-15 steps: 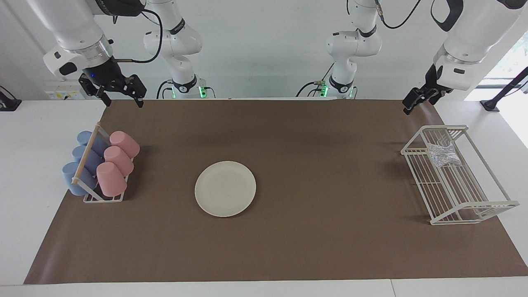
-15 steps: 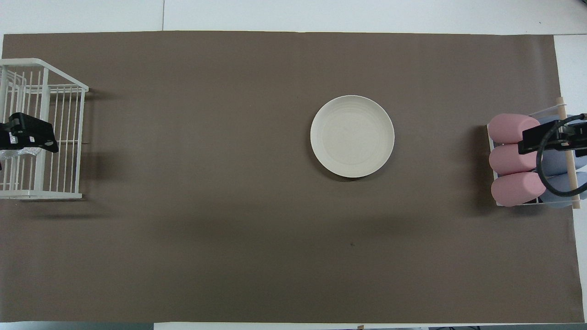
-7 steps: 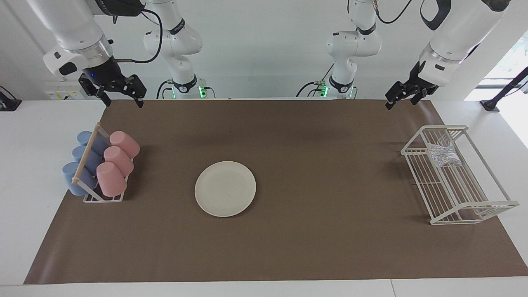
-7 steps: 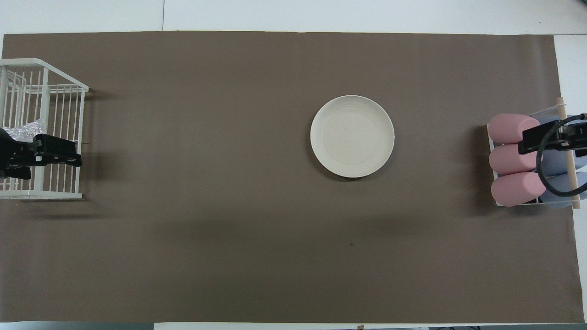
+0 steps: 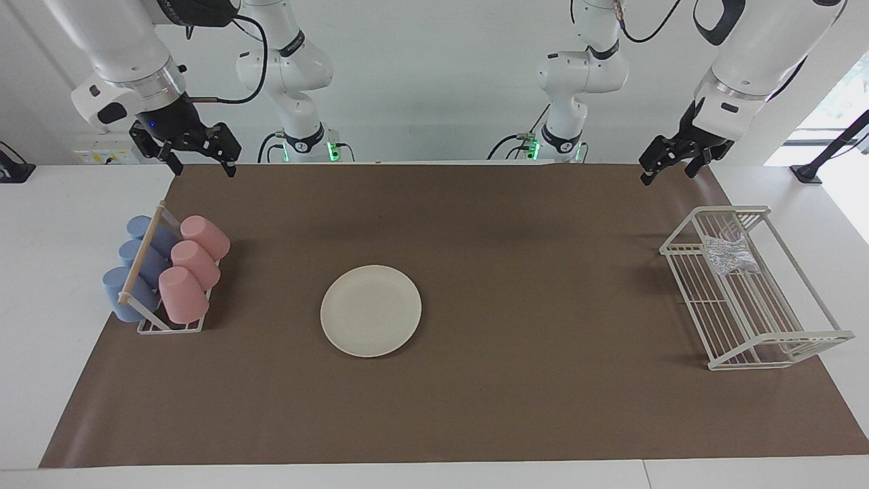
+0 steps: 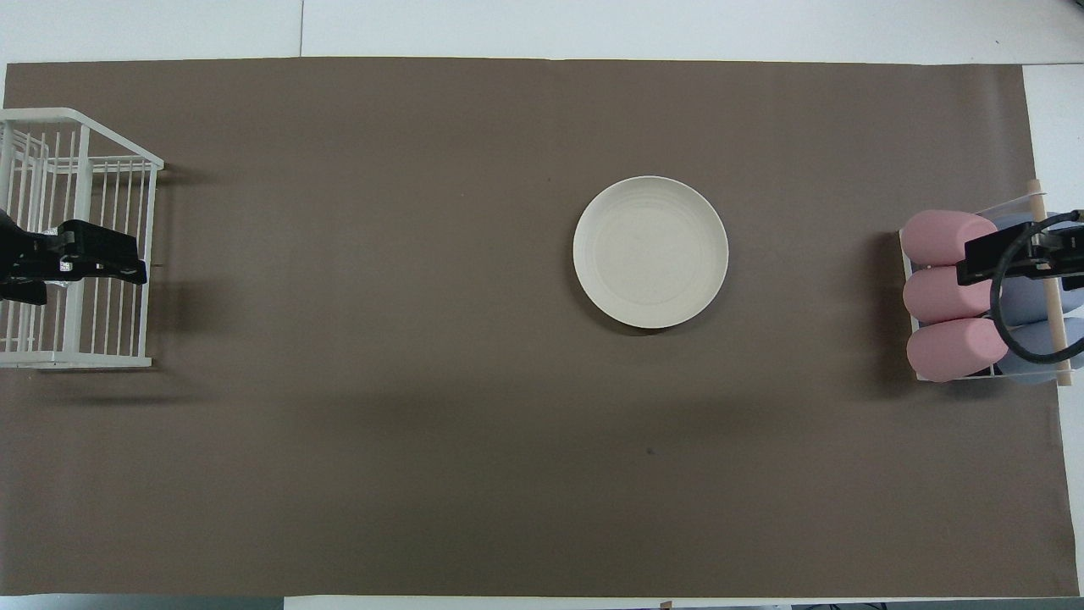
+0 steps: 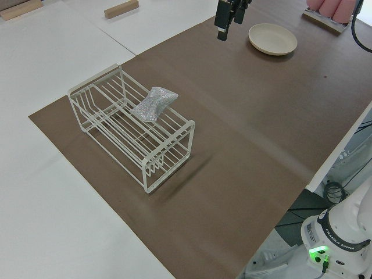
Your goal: Wipe plate with sponge
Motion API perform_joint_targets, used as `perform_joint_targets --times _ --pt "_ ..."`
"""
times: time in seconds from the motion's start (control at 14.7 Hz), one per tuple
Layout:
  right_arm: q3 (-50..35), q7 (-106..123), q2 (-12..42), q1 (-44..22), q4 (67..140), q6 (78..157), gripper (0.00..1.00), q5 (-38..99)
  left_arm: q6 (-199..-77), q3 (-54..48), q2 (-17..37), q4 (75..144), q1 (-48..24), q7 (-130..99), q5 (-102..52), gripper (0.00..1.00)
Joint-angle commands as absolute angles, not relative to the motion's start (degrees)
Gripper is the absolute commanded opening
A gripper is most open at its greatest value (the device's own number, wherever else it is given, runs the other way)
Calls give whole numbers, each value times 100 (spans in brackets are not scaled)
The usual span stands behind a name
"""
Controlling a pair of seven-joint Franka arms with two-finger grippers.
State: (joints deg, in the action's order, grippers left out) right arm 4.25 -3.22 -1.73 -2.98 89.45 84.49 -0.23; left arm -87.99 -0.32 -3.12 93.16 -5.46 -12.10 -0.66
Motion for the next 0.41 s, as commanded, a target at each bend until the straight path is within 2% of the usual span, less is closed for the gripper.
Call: perform_joint_targets --times 0.0,0.34 --pt "378 -431 -246 -281 9018 8525 100 -53 -8692 -44 -237 9211 -519 -907 61 100" --pt "378 -431 -255 -281 9018 8525 100 -44 -8719 -62 -299 9264 -457 -844 26 100"
